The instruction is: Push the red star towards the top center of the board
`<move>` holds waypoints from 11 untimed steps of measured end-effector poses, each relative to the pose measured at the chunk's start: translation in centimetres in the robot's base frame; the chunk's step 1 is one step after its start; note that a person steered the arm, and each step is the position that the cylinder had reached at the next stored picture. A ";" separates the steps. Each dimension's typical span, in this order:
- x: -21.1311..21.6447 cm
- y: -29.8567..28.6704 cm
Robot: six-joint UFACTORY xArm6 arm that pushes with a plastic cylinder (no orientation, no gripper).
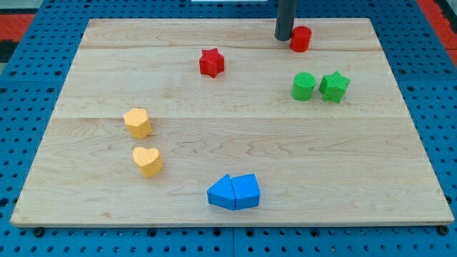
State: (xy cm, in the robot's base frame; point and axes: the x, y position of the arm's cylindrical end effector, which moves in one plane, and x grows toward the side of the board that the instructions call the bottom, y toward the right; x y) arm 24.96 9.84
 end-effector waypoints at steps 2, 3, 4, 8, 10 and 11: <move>5.7 -3.6; 8.7 -7.8; 8.8 -12.9; 5.2 -17.9; 4.5 -9.3; 3.4 -11.6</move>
